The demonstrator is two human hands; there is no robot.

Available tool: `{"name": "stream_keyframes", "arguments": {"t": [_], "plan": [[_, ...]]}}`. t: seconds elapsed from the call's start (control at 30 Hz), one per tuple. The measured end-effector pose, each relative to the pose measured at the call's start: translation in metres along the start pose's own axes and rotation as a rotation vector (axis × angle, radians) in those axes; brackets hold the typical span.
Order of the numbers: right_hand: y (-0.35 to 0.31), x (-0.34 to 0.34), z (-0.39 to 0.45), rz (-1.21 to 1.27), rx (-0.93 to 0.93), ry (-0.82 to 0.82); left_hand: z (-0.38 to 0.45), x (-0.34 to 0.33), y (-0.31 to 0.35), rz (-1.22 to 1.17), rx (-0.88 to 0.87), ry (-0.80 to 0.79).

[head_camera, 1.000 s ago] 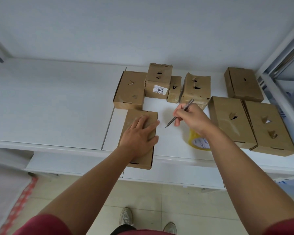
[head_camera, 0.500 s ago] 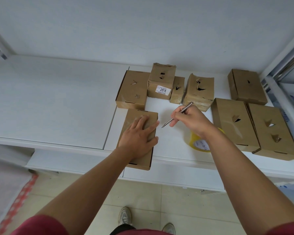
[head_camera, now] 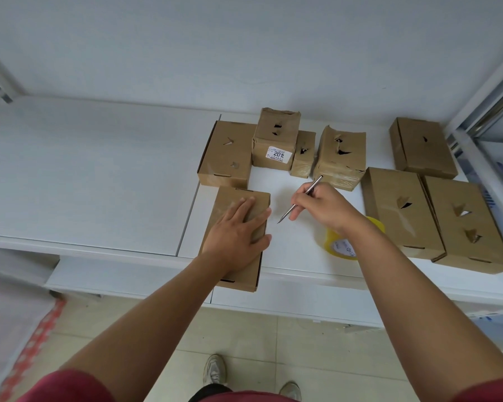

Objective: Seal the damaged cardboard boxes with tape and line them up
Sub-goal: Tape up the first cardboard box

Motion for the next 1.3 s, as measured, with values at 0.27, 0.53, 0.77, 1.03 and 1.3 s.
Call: {"name": "stream_keyframes", "arguments": {"t": [0.27,0.53,0.77,1.03,1.3], "plan": [[-0.003,0.007,-0.003,-0.005,0.023,0.077,-0.001,0.001,0.0,0.001,-0.002,0.01],[-0.005,0.019,-0.007,0.155,0.09,0.217,-0.001,0.001,0.001,-0.007,-0.004,0.004],[0.0,-0.01,0.0,-0.354,0.028,0.056,-0.002,0.002,0.001,-0.021,0.004,0.009],[0.0,-0.016,0.001,-0.569,0.049,0.016,-0.004,0.001,-0.007,-0.042,0.088,0.026],[0.024,0.026,-0.015,-0.498,0.006,0.131,-0.015,0.012,-0.036,0.004,0.175,0.037]]}}
Point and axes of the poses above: each hand's wrist, its own z-axis towards the middle knuckle, its own x-axis out of the back of the hand, y = z × x, the point moved 10 cm from there along z, towards the middle knuckle, and after that the axes turned 11 degrees about -y, right-handed, at the moved point
